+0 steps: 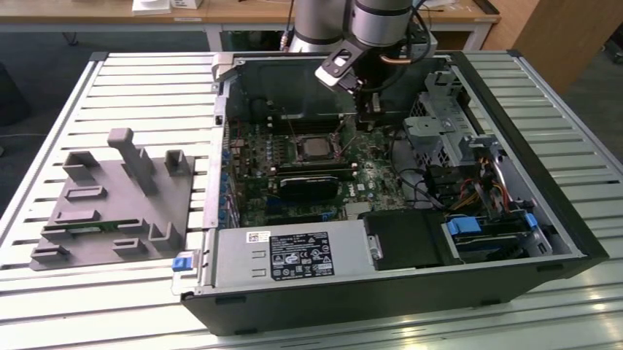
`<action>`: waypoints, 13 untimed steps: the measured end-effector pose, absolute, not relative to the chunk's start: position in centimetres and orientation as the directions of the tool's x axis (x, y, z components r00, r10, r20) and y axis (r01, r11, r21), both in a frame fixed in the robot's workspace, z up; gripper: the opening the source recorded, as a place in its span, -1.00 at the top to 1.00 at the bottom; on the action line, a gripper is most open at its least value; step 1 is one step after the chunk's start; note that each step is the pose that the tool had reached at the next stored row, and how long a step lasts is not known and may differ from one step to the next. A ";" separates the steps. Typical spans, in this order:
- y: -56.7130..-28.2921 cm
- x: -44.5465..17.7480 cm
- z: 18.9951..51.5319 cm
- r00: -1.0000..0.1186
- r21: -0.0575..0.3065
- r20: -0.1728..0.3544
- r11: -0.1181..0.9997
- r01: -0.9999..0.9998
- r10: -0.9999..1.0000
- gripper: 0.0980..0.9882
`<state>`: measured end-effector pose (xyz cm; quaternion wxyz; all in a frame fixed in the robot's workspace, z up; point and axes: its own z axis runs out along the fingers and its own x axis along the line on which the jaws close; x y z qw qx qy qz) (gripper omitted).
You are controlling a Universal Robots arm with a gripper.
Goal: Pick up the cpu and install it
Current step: 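Close the cpu cover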
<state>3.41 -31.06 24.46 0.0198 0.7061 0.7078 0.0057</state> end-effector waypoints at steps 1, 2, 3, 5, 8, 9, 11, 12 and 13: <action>-31.1 3.4 24.5 -0.002 0.036 -0.020 0.003 0.999 1.000 0.98; -31.1 3.3 24.5 -0.002 0.036 -0.020 0.003 0.999 1.000 0.98; -31.1 3.3 24.5 -0.002 0.036 -0.020 0.003 0.999 1.000 0.98; -31.1 3.2 24.5 -0.002 0.036 -0.020 0.003 0.999 1.000 0.98; -31.1 3.1 24.5 -0.002 0.036 -0.020 0.003 0.999 1.000 0.98; -31.1 3.0 24.5 -0.002 0.036 -0.020 0.003 0.999 1.000 0.98; -31.1 2.9 24.4 -0.002 0.036 -0.020 0.003 0.999 1.000 0.98; -31.1 2.9 24.4 -0.002 0.036 -0.020 0.003 0.999 1.000 0.98; -31.1 2.9 24.4 -0.002 0.036 -0.020 0.003 0.999 1.000 0.98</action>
